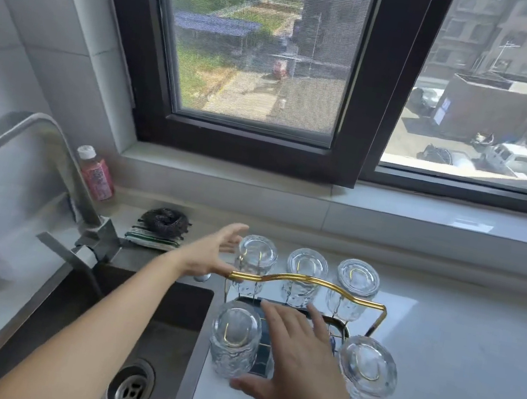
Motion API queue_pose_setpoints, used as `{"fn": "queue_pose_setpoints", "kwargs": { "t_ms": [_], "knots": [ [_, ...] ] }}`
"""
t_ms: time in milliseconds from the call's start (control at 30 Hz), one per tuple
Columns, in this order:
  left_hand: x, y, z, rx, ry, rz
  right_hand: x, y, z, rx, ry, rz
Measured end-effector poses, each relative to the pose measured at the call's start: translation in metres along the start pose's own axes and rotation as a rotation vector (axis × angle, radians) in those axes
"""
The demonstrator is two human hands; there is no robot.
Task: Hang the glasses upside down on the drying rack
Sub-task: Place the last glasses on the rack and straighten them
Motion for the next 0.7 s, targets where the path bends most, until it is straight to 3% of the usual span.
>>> {"fn": "queue_pose_setpoints", "kwargs": {
  "t_ms": [233,700],
  "knots": [
    [-0.005,0.007,-0.009,0.026,0.069,0.139,0.015,0.019,-0.029,0.112,0.066,0.062],
    [0.008,0.000,-0.011,0.154,0.114,0.238,0.012,0.026,-0.039,0.084,0.124,-0.003]
  ]
}}
Point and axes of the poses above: each hand's wrist, its own z-axis away from the middle knuckle, its own y-axis out of the palm, x = y × z, the point moved 2 cm from there along -z, towards the middle knuckle, and after that the axes turned 8 degrees about -y, right-handed, at the moved point
